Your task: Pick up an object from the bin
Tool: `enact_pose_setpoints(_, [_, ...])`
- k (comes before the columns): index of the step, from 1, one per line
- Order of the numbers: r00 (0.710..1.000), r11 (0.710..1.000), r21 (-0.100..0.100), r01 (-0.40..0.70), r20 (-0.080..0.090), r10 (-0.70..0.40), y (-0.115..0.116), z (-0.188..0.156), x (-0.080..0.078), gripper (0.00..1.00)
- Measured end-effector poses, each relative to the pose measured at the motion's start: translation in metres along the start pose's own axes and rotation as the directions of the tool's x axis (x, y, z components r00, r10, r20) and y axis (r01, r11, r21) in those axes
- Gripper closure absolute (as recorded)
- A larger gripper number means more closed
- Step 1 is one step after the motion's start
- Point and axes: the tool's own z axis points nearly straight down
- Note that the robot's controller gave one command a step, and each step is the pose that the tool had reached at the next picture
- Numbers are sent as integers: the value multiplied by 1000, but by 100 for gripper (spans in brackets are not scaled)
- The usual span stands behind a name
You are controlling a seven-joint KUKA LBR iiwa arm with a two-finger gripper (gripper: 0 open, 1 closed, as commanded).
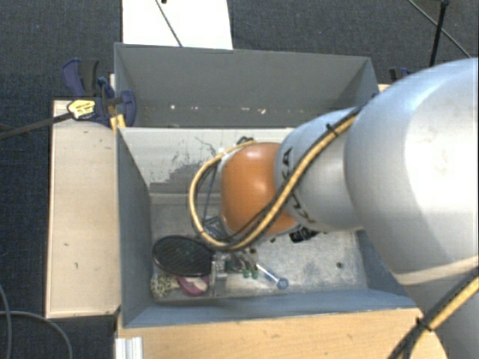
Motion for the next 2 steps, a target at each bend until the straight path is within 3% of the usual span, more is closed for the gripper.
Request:
enact_pose_setpoints(1, [1000, 1000, 1, -9, 6, 9, -3, -4, -2, 100])
enact_pose_setpoints(2, [1000, 1000, -2, 5, 16, -5, -7, -159, 1, 100])
